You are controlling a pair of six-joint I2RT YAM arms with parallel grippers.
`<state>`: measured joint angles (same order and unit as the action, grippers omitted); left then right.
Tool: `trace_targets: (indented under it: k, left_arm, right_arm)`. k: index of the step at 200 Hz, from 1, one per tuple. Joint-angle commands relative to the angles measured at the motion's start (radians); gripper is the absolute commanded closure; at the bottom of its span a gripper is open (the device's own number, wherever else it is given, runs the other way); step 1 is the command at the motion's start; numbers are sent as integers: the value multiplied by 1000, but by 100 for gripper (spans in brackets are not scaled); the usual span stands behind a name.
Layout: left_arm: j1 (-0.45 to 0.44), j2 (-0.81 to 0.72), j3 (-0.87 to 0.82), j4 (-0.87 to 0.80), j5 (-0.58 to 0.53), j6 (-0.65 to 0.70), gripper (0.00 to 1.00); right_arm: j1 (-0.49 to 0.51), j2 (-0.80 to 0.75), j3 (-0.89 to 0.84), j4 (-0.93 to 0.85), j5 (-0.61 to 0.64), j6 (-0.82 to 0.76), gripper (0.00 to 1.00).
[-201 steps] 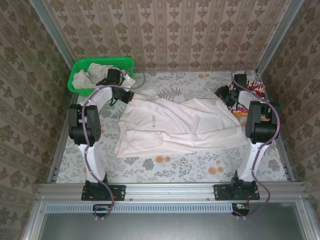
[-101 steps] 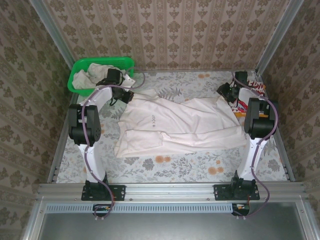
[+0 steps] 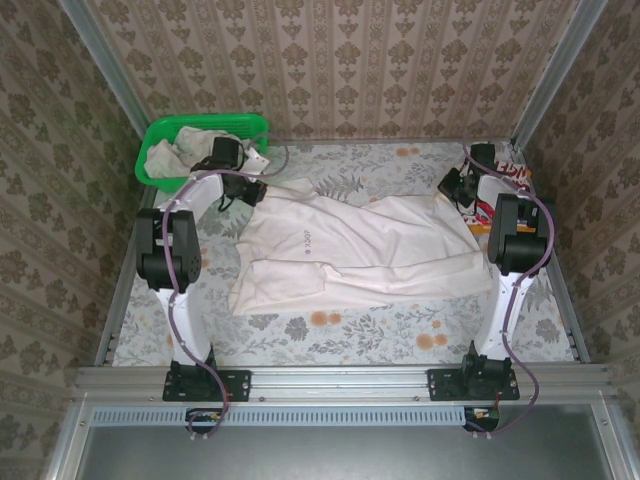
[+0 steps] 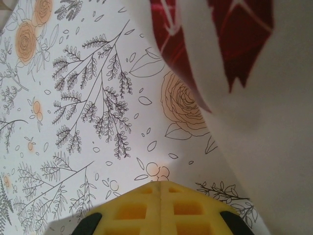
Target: Fold and stack the t-shirts
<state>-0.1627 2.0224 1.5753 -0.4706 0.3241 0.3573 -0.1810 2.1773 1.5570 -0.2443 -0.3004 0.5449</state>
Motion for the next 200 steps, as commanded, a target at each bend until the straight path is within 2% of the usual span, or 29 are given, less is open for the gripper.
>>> trace_targets:
  k: [1,29,78,152,200]
  left_arm:
    - [26,-97,-23,62,55,-37,100]
    - [49,-152,-43,115,76,-45,100]
    - [73,-194,-75,116,84,-23,100]
    - [93,-243,-167,167,64,-8,100]
    - [101,-300,-204,182,96,3,100]
  right_arm:
    - [-2,-110,-28,59,-20,-23,100]
    - [-3,-206,-73,93,7,-56,100]
    - [-19,-331,-132,141,59,-92,100]
    - [-35,-385,-164,160,30,-89,100]
    - [-35,-474,-220,163,-9,-92,100]
